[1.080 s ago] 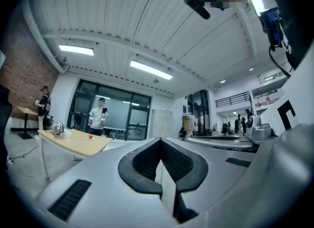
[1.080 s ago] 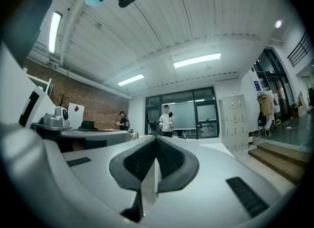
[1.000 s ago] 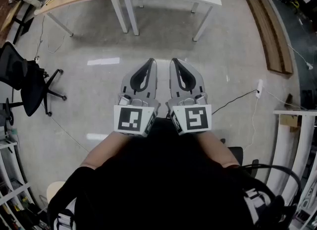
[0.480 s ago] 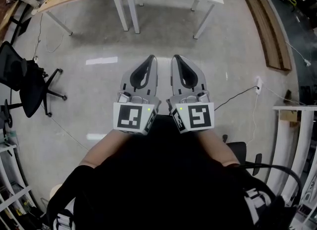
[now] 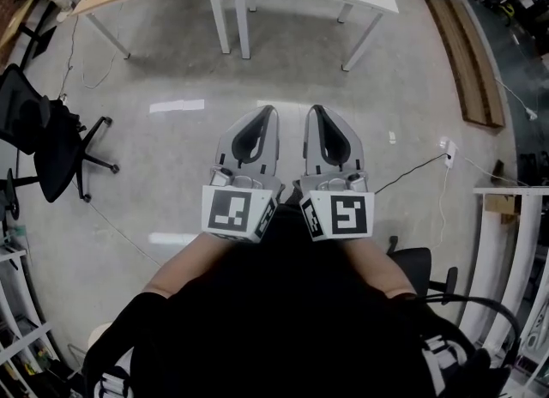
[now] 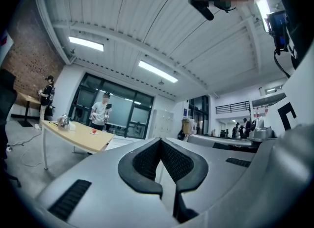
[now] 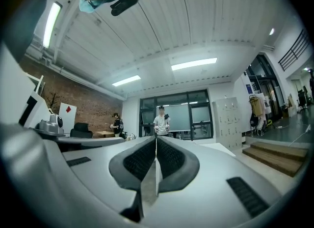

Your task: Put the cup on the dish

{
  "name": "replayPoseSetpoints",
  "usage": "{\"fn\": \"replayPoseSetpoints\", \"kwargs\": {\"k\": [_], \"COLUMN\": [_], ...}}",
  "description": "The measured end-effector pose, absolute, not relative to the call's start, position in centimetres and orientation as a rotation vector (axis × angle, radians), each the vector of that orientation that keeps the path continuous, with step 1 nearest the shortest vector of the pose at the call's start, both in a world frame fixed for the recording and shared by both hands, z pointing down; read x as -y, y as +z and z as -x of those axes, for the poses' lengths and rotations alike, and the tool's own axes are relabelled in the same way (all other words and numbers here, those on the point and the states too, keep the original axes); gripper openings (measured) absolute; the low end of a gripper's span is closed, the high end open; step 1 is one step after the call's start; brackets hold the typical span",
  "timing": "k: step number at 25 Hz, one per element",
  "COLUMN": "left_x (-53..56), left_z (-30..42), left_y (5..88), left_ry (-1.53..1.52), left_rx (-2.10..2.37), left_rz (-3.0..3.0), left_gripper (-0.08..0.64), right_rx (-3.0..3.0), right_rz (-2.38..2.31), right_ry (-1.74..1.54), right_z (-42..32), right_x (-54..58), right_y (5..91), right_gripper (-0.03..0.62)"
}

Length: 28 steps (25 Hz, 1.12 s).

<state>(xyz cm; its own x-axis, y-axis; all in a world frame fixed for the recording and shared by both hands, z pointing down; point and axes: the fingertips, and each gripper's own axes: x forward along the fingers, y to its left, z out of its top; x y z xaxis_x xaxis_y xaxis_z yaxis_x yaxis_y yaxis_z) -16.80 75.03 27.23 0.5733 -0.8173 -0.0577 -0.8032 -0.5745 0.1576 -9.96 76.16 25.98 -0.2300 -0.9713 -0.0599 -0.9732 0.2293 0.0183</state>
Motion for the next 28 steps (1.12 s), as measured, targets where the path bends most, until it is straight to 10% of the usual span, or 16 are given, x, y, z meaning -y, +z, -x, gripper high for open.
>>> {"fn": "replayPoseSetpoints", "kwargs": {"k": [28], "left_x": [-55.3], "left_z": [7.5], "left_y": [29.3], "left_ry": [-0.018], "left_rx": [1.554], "left_rz": [-2.630], "left_gripper": [0.006], "right_rx": [-2.530], "right_rz": [1.736], "right_ry": [-0.092], "right_z": [0.7], "right_x": [-55.4], "right_y": [28.2], "right_gripper": [0.014]}}
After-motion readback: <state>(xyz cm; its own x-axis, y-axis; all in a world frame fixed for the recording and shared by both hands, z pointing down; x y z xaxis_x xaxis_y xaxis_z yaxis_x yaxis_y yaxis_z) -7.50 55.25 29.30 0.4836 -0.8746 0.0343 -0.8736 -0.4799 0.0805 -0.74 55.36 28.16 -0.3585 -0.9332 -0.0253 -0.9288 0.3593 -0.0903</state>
